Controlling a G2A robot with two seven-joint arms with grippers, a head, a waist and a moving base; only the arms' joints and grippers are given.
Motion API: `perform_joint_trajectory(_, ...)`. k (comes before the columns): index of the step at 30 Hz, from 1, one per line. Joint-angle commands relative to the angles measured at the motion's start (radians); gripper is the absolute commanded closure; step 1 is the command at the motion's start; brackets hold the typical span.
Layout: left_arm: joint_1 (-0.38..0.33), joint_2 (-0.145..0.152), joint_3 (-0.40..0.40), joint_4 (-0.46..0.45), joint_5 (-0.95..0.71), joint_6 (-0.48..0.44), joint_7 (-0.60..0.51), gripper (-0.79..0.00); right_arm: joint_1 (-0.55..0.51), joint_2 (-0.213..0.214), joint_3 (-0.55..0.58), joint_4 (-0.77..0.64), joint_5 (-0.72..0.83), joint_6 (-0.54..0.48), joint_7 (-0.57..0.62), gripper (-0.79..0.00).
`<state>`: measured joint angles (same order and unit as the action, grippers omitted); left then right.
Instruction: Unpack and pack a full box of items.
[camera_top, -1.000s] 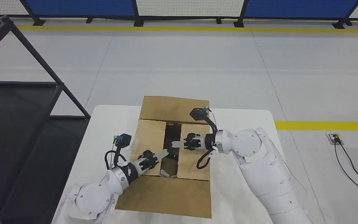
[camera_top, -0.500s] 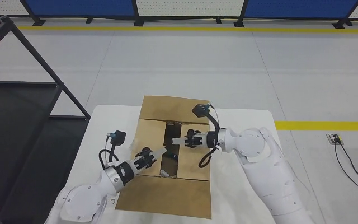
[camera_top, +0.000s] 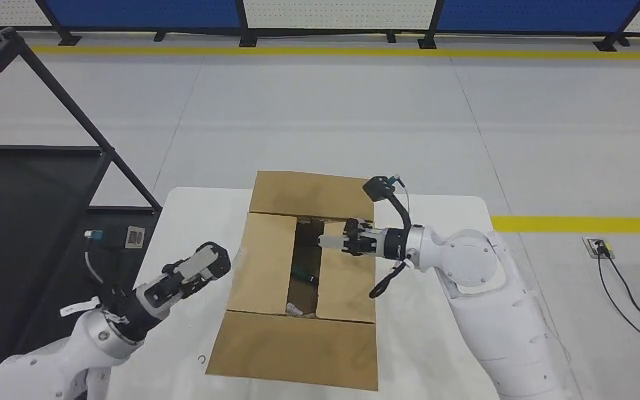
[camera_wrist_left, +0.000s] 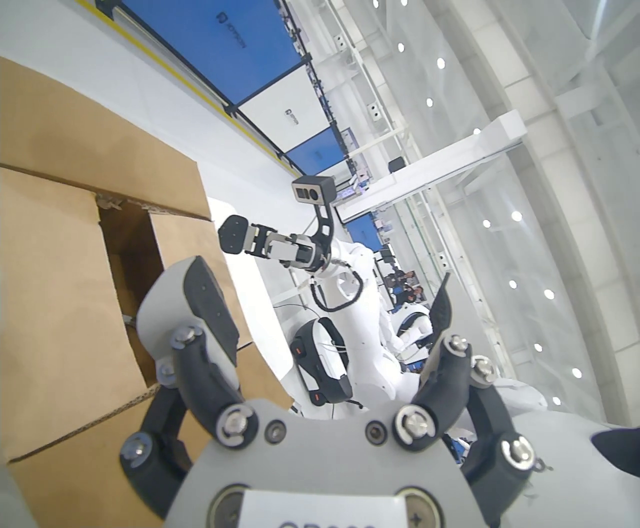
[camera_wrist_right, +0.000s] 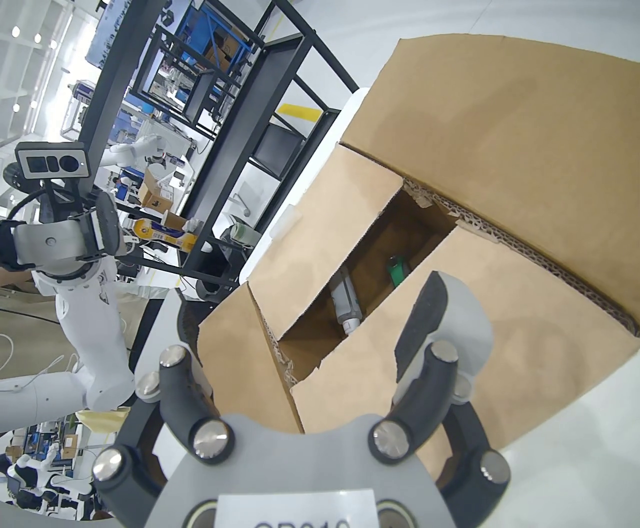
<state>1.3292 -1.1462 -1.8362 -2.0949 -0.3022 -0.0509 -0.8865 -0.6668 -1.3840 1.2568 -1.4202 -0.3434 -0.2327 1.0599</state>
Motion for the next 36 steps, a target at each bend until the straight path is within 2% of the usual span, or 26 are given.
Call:
perform_joint_trajectory(1, 0.016, 0.006, -0.068, 0.021, -0.067, -0.019, -0.066, -0.785, 0.000, 0.000, 0.000, 0.000, 0.000, 0.000, 0.000, -0.785)
perform_joint_trajectory(4, 0.035, 0.016, -0.145, 0.059, -0.131, -0.018, -0.150, -0.785, -0.014, -0.001, 0.005, 0.027, 0.039, 0.026, -0.063, -0.785)
perform_joint_trajectory(8, 0.053, 0.030, -0.225, 0.126, -0.195, 0.000, -0.274, -0.785, 0.034, -0.003, 0.028, 0.140, 0.075, 0.035, -0.175, -0.785)
perform_joint_trajectory(12, 0.075, 0.043, -0.288, 0.203, -0.260, 0.001, -0.406, -0.785, 0.089, -0.002, 0.053, 0.257, 0.114, -0.018, -0.259, -0.785)
perform_joint_trajectory(16, 0.098, 0.056, -0.322, 0.262, -0.279, -0.008, -0.507, -0.785, 0.156, -0.005, 0.053, 0.390, 0.106, -0.018, -0.344, -0.785)
perform_joint_trajectory(21, 0.114, 0.071, -0.321, 0.320, -0.236, -0.017, -0.574, -0.785, 0.245, -0.014, 0.030, 0.580, 0.072, 0.039, -0.453, -0.785)
perform_joint_trajectory(23, 0.124, 0.076, -0.319, 0.322, -0.194, -0.052, -0.600, -0.785, 0.245, -0.014, 0.030, 0.580, 0.072, 0.039, -0.453, -0.785)
perform_joint_trajectory(31, 0.125, 0.076, -0.314, 0.317, -0.193, -0.055, -0.599, -0.785, 0.245, -0.014, 0.030, 0.580, 0.072, 0.039, -0.453, -0.785)
perform_joint_trajectory(36, 0.151, 0.081, -0.244, 0.275, -0.118, -0.083, -0.590, -0.785, 0.243, -0.015, 0.025, 0.616, 0.092, 0.068, -0.451, -0.785)
